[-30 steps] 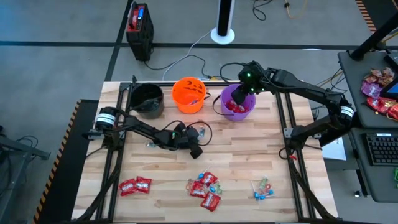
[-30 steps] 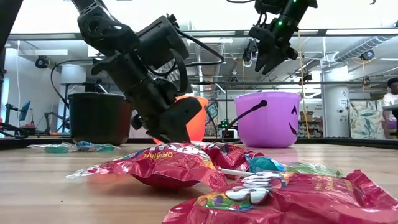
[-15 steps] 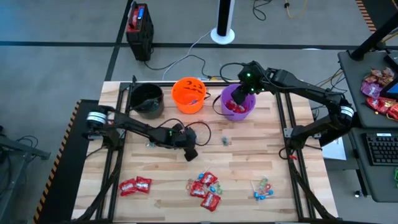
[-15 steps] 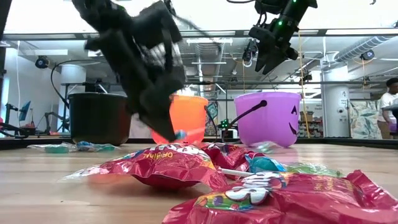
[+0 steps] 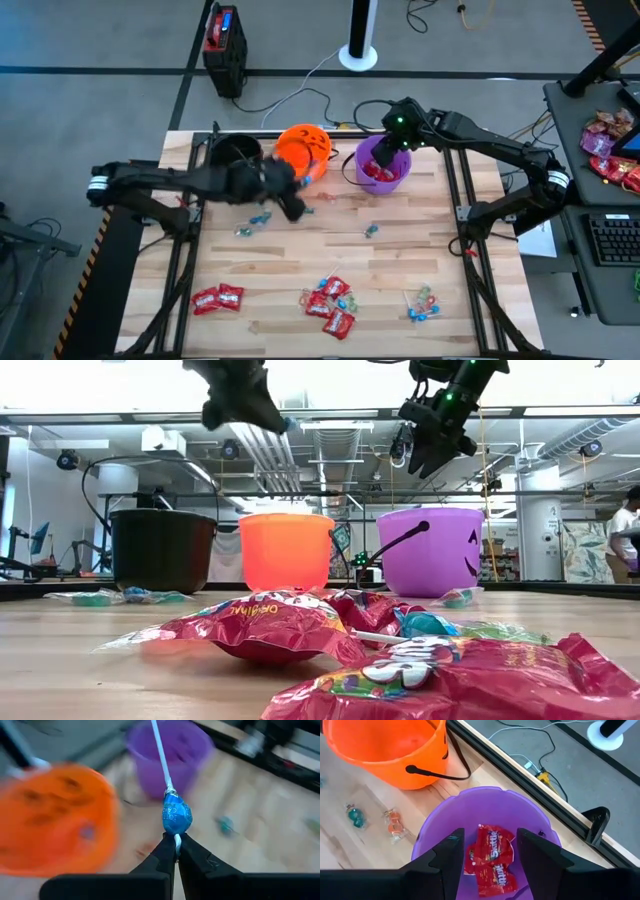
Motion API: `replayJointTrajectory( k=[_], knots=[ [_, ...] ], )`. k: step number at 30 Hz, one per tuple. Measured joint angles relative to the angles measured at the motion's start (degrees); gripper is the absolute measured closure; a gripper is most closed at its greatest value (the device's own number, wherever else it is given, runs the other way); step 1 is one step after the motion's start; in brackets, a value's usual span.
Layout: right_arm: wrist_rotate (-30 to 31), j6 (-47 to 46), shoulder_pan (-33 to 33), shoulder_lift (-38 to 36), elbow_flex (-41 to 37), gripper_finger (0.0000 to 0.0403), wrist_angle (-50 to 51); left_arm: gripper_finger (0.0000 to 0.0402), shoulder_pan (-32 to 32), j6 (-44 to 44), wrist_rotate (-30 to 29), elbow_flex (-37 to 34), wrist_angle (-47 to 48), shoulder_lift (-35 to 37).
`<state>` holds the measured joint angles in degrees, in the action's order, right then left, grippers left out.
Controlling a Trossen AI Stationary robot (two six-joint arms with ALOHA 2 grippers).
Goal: Sort candy by brand, put in halloween buckets
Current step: Put the blue candy into the orange bucket
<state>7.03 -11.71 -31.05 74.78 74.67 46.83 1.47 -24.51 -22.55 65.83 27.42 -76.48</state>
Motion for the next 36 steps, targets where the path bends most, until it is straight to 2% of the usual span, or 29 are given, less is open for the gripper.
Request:
replayJointTrajectory(
  k=[3,5,10,14,17,19,21,23,28,36],
  knots=[
    [0.0,0.2,0.0,0.0,0.0,0.0229,-1.1,0.0401,6.0,3.9,-0.4,5.2,5.6,-0.4],
    [0.0,0.2,0.0,0.0,0.0,0.0229,-1.4,0.0401,10.7,6.8,2.2,8.8,8.9,-1.3],
    [0.0,-0.7,-0.9,0.0,0.0,0.0229,-2.0,0.0401,23.2,18.1,16.4,16.0,18.7,-5.0],
    [0.0,-2.5,-2.7,0.0,0.0,0.0229,-2.1,0.0401,29.7,25.6,23.8,22.9,24.3,-10.8],
    [0.0,-4.7,-4.2,0.1,0.0,0.0229,-2.5,0.0401,31.0,34.1,25.0,30.5,29.7,-16.3],
    [0.0,-5.9,-5.0,0.4,0.0,0.0229,-2.8,0.0401,31.7,42.9,25.1,35.0,37.3,-20.3],
    [0.0,-6.9,-5.8,1.0,0.0,0.0229,-2.6,0.0401,32.6,50.5,25.2,37.9,43.4,-24.0],
    [0.0,-7.5,-6.4,1.8,0.0,0.0229,-2.7,0.0402,33.5,55.1,25.2,39.4,45.6,-26.3],
    [0.0,-8.6,-7.1,4.7,0.0,0.0229,-2.7,0.0401,34.9,59.2,27.4,40.3,43.6,-29.9],
    [-1.1,-9.9,-7.1,9.7,0.0,0.0229,-2.6,0.0401,35.3,59.9,27.8,41.3,42.7,-32.3]
  ],
)
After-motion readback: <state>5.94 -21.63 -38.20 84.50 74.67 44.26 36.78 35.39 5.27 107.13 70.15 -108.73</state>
